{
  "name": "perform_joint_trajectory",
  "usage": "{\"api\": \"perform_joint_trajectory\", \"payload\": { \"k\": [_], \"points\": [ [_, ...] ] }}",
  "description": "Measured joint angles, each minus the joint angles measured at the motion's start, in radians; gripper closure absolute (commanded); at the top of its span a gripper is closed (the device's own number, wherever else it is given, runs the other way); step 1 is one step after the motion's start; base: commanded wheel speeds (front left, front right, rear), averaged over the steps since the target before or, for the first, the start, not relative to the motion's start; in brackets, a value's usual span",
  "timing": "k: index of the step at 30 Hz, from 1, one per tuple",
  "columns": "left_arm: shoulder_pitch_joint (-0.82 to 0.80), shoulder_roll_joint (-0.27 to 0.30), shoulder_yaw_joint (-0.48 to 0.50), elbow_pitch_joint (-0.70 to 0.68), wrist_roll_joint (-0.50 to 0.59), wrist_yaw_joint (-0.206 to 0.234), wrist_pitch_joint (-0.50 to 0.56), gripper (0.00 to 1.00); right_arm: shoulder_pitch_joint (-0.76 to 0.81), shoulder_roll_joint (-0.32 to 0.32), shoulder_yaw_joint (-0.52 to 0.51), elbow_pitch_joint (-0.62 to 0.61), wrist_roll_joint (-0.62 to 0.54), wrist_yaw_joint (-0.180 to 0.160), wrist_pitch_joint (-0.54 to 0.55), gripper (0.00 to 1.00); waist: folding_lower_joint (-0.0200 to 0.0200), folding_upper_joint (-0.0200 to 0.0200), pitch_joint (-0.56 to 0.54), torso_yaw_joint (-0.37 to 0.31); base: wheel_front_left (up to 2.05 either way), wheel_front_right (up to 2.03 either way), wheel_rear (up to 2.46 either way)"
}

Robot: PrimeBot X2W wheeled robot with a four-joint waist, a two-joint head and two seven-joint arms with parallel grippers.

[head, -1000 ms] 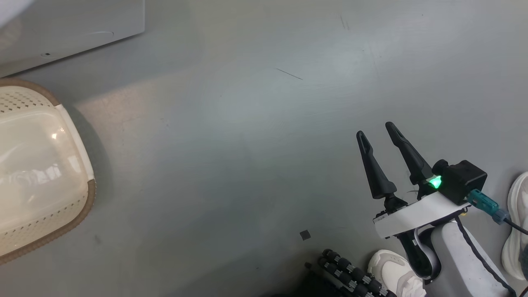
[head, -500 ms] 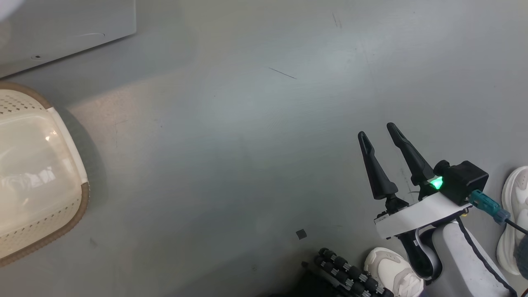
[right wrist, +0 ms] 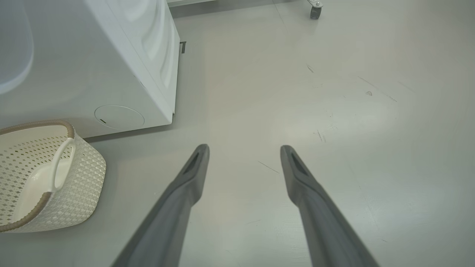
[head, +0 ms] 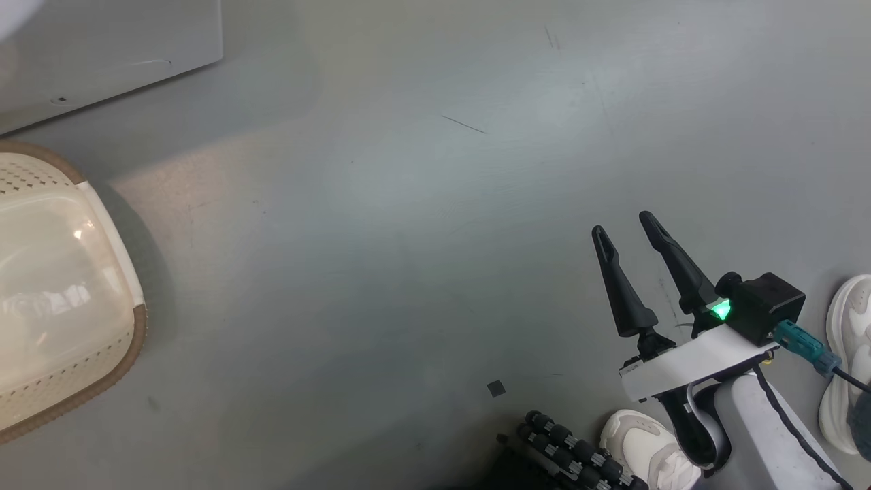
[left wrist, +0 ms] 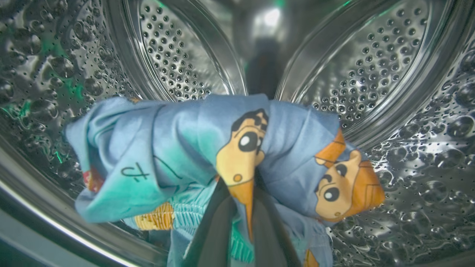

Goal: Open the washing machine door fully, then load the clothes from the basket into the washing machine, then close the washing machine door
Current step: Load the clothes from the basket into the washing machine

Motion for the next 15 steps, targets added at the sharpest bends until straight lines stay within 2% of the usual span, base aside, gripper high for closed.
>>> {"api": "perform_joint_trajectory", "payload": {
  "k": [1, 15],
  "points": [
    [0.0, 0.001, 0.001, 0.007, 0.0, 0.002, 0.005, 0.0, 0.0, 0.0, 0.0, 0.0, 0.0, 0.0, 0.0, 0.0, 0.0, 0.0, -0.001, 0.0, 0.0, 0.0, 0.0],
    [-0.005, -0.006, 0.005, 0.099, 0.0, 0.023, 0.058, 0.0, 0.0, 0.001, -0.014, 0.005, 0.001, 0.0, 0.0, 0.0, 0.0, 0.0, -0.018, 0.016, 0.0, 0.0, 0.0]
  ]
}}
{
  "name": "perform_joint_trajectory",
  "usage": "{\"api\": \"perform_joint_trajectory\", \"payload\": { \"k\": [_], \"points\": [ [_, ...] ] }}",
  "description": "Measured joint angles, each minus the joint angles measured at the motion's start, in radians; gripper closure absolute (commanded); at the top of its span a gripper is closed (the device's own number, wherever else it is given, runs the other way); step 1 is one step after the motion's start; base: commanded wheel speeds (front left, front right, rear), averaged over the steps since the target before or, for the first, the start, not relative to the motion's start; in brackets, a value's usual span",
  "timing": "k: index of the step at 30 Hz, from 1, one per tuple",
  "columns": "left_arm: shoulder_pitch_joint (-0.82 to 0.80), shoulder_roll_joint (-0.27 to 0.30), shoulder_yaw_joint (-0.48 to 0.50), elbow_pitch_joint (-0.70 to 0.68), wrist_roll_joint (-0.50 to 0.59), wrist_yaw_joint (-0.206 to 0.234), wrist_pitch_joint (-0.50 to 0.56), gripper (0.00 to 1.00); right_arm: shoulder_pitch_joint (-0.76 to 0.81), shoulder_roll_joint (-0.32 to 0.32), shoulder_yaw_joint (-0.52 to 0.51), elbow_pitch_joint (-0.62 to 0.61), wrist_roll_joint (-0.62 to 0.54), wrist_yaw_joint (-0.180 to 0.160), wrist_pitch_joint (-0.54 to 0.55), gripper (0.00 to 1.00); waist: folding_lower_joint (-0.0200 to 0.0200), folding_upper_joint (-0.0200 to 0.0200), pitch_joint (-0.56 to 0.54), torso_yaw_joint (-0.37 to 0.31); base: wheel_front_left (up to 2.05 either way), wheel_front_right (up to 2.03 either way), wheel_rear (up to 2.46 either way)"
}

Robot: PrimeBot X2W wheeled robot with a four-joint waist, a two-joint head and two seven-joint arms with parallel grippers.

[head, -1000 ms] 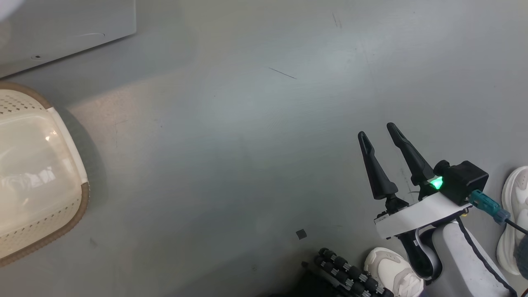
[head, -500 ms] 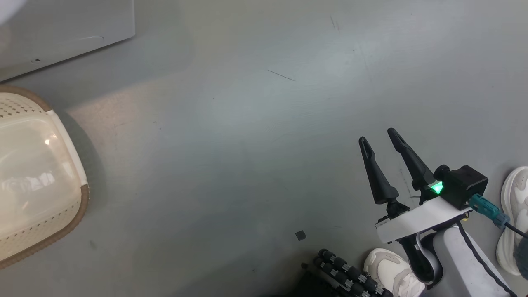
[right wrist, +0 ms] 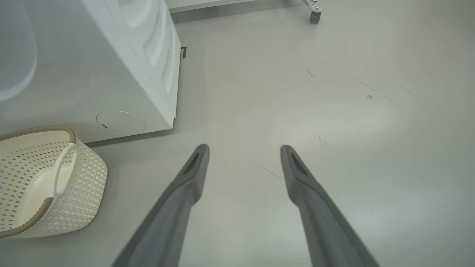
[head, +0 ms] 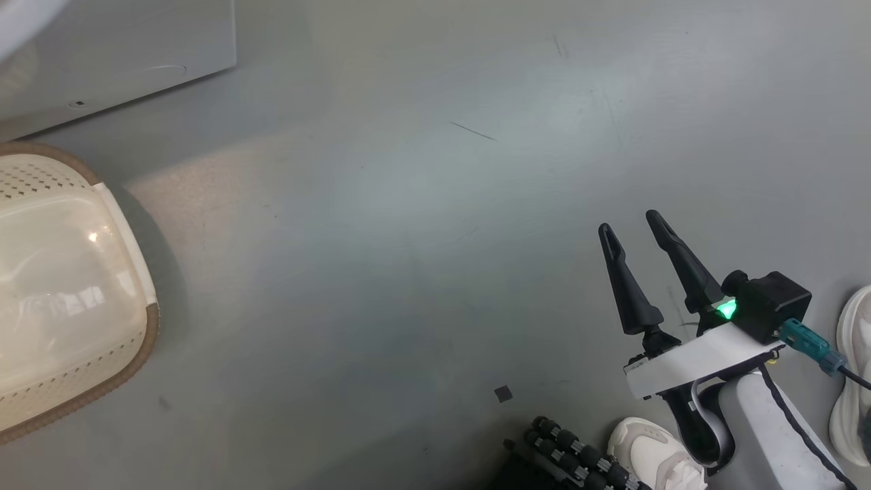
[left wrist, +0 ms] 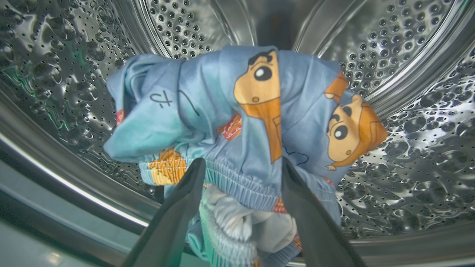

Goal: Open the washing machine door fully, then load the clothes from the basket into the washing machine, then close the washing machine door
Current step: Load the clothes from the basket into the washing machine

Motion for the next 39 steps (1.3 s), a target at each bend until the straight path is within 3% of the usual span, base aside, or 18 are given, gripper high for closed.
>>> {"api": "perform_joint_trajectory", "payload": {
  "k": [15, 39],
  "points": [
    [0.008, -0.095, 0.024, 0.051, -0.016, 0.012, -0.024, 0.0, -0.001, 0.0, -0.053, 0.002, 0.0, 0.0, 0.0, 0.0, 0.0, 0.0, -0.042, 0.051, 0.0, 0.0, 0.0],
    [0.155, -0.223, 0.061, 0.097, -0.072, 0.019, -0.052, 0.0, -0.002, -0.011, -0.096, 0.003, -0.003, 0.0, 0.0, 0.0, 0.0, 0.0, -0.154, 0.162, 0.0, 0.0, 0.0]
  ]
}}
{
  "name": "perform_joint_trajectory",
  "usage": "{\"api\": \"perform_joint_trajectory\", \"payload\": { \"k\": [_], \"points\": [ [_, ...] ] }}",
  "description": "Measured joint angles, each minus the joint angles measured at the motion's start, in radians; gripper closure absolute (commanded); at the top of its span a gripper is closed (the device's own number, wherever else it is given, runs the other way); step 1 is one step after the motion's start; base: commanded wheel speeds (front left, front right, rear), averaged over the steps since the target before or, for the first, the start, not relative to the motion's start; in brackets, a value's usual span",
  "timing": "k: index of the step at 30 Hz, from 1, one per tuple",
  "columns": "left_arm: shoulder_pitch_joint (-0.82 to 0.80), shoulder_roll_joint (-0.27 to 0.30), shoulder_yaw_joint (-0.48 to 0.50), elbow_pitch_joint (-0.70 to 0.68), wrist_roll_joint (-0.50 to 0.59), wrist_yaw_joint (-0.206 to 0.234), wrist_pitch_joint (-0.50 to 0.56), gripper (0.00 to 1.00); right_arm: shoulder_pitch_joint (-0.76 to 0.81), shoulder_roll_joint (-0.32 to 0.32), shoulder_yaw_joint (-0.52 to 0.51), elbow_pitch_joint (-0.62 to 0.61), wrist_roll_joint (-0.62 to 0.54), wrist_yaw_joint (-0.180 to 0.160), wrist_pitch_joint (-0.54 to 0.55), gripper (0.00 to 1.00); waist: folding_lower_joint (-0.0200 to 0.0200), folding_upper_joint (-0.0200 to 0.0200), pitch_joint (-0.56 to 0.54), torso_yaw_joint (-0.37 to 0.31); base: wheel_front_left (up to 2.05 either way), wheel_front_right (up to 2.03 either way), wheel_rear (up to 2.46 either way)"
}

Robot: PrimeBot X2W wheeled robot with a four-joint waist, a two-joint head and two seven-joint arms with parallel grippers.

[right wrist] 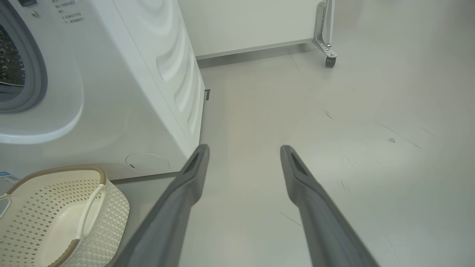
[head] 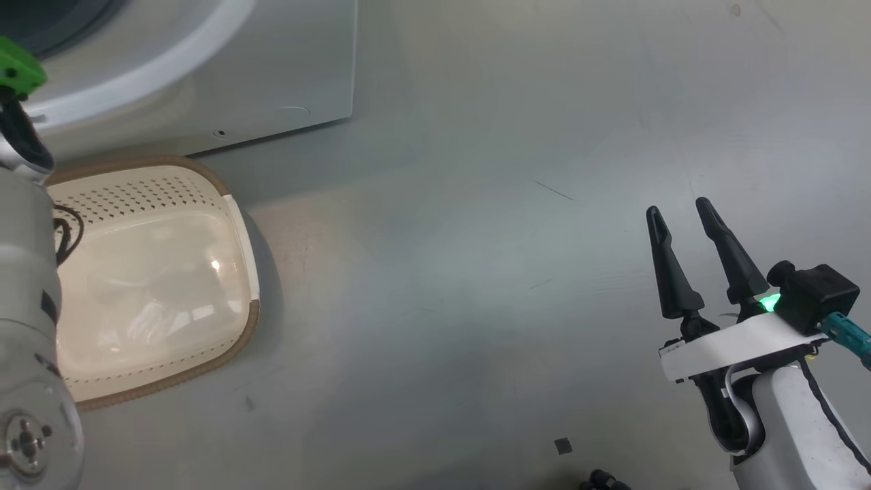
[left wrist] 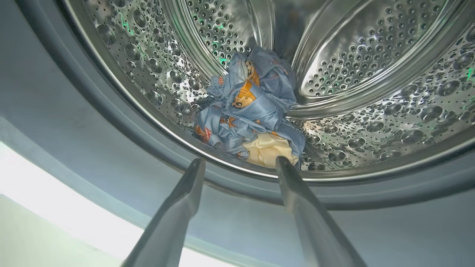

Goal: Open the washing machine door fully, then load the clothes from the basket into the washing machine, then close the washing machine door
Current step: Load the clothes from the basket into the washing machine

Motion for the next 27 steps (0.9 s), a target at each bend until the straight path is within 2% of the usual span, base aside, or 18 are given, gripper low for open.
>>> {"api": "perform_joint_trajectory", "payload": {
  "k": [10, 18, 27],
  "points": [
    [0.092, -0.027, -0.026, -0.031, 0.005, -0.012, -0.003, 0.0, -0.001, 0.002, -0.019, -0.001, -0.002, 0.0, 0.0, 0.0, 0.0, 0.0, -0.047, 0.034, 0.0, 0.0, 0.0],
    [0.182, -0.076, -0.043, -0.1, 0.016, -0.014, -0.003, 0.0, -0.002, 0.003, -0.041, 0.0, -0.011, 0.0, 0.0, 0.0, 0.0, 0.0, -0.097, 0.062, 0.0, 0.0, 0.0],
    [0.357, -0.125, -0.07, -0.177, 0.028, -0.057, -0.003, 0.0, 0.0, 0.005, -0.063, 0.01, -0.019, 0.0, 0.0, 0.0, -0.0001, 0.0, -0.168, 0.094, 0.0, 0.0, 0.0]
  ]
}}
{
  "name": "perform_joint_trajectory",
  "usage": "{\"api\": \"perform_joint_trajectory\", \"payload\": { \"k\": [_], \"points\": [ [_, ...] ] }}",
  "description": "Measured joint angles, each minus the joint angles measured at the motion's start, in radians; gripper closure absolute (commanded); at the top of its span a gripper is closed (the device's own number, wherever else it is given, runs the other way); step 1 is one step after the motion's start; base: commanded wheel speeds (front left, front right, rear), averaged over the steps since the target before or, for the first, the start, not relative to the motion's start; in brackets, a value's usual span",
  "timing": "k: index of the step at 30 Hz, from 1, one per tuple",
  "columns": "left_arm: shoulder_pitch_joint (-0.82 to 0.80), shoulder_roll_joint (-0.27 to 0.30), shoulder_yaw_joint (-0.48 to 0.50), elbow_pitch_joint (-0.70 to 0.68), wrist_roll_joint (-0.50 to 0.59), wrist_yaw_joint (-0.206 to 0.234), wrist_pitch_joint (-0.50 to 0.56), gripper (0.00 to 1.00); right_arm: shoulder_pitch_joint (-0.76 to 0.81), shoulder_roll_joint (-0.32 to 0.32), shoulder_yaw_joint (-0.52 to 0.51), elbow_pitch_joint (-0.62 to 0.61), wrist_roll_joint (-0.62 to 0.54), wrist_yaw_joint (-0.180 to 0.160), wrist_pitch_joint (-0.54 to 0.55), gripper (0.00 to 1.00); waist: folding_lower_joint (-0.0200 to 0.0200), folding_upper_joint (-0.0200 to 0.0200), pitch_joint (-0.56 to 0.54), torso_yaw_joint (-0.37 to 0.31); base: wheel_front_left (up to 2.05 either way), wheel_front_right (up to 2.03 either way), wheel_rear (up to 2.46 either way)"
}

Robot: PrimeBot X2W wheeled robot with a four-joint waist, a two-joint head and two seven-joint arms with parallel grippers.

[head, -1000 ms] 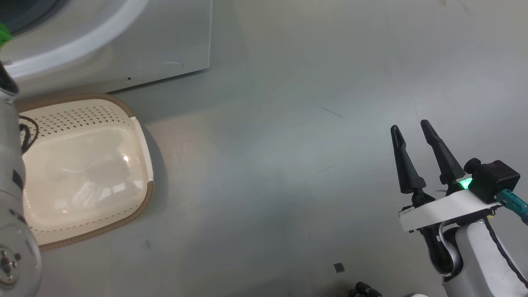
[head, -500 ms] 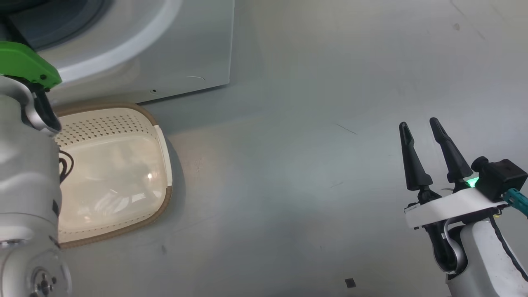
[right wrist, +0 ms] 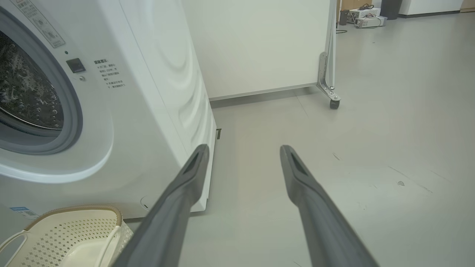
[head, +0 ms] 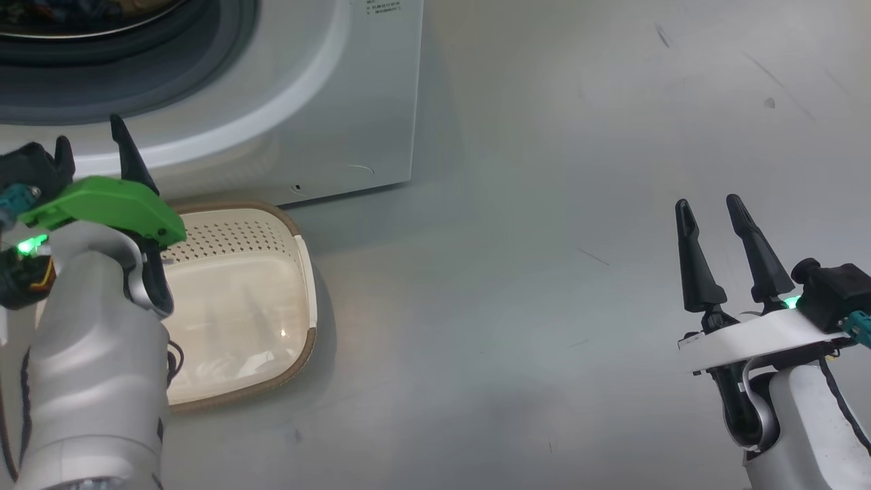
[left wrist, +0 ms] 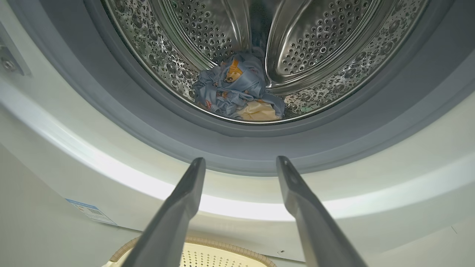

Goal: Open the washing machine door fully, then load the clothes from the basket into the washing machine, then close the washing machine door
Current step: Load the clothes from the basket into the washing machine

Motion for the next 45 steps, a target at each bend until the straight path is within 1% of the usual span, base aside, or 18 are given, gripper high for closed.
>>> {"api": "perform_joint_trajectory", "payload": {
  "k": [4, 10, 17, 27, 33, 42, 45],
  "points": [
    [0.087, -0.015, 0.004, -0.041, -0.014, -0.02, 0.0, 0.0, 0.002, 0.002, -0.014, 0.004, -0.002, 0.0, 0.0, 0.0, 0.0, 0.0, -0.036, 0.014, 0.0, 0.0, 0.0],
    [0.219, -0.016, 0.003, -0.092, -0.03, -0.043, 0.0, 0.0, 0.035, 0.007, -0.016, 0.012, -0.009, 0.0, 0.0, 0.0, 0.0, 0.0, -0.093, 0.031, 0.0, 0.0, 0.0],
    [0.341, -0.018, -0.004, -0.143, -0.047, -0.086, 0.0, 0.0, 0.071, 0.011, -0.02, 0.018, -0.011, 0.0, 0.0, 0.0, 0.0, 0.0, -0.159, 0.045, 0.0, 0.0, 0.0],
    [0.488, -0.018, -0.006, -0.225, -0.085, -0.106, 0.0, 0.0, 0.113, 0.015, -0.021, 0.021, -0.014, 0.0, 0.0, 0.0, 0.0, 0.0, -0.235, 0.056, 0.0, 0.0, 0.0],
    [0.554, -0.018, -0.055, -0.287, -0.124, -0.121, 0.0, 0.0, 0.129, 0.013, -0.024, 0.022, -0.018, 0.0, 0.0, 0.0, 0.0, 0.0, -0.269, 0.059, 0.0, 0.0, 0.0],
    [0.645, -0.017, -0.092, -0.388, -0.138, -0.122, 0.0, 0.0, 0.159, 0.013, -0.022, 0.025, -0.018, 0.0, 0.0, 0.0, 0.0, 0.0, -0.311, 0.062, 0.0, 0.0, 0.0],
    [0.697, -0.017, -0.095, -0.431, -0.142, -0.112, 0.0, 0.0, 0.17, 0.011, -0.021, 0.026, -0.018, 0.0, 0.0, 0.0, 0.0, 0.0, -0.329, 0.062, 0.0, 0.0, 0.0]
  ]
}}
